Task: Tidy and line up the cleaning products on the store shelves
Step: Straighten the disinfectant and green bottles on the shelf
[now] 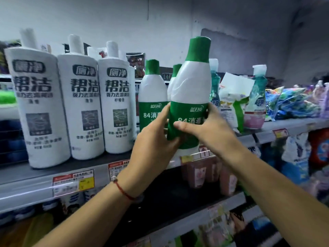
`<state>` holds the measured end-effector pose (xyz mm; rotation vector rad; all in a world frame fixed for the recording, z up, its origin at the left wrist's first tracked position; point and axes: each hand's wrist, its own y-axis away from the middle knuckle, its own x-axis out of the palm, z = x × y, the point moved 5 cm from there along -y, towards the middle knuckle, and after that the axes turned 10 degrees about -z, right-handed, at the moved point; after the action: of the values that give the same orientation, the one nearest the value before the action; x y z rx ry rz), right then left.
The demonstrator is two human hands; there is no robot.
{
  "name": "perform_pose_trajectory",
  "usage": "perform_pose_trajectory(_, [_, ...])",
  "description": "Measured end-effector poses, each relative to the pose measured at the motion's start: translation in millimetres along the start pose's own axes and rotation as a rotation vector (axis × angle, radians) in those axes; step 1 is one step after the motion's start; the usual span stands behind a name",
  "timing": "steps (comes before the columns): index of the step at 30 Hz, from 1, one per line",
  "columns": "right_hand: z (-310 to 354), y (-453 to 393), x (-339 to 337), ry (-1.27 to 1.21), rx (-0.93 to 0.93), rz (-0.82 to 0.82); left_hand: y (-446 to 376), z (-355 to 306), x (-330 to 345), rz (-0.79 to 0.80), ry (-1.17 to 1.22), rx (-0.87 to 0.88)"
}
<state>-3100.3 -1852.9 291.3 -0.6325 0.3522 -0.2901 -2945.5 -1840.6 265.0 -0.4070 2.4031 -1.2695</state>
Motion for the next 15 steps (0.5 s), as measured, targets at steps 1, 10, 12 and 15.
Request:
perform_pose_trajectory(1, [-4, -10, 0, 0.015, -0.012, -0.023, -10, 3, 5, -0.005, -0.104, 0.039])
perform_pose_trajectory(10, [-61, -77, 22, 0.117, -0.023, -0.029, -58, 17, 43, 0.031, -0.832, 0.110])
perform_pose_trajectory(12, [-75, -81, 29, 0.124, -0.022, -0.041, -60, 24, 49, 0.035, -0.891, 0.123])
perform_pose_trajectory(15, [-87, -82, 40, 0.114, -0.038, -0.039, -55, 42, 52, -0.031, -0.898, 0.145])
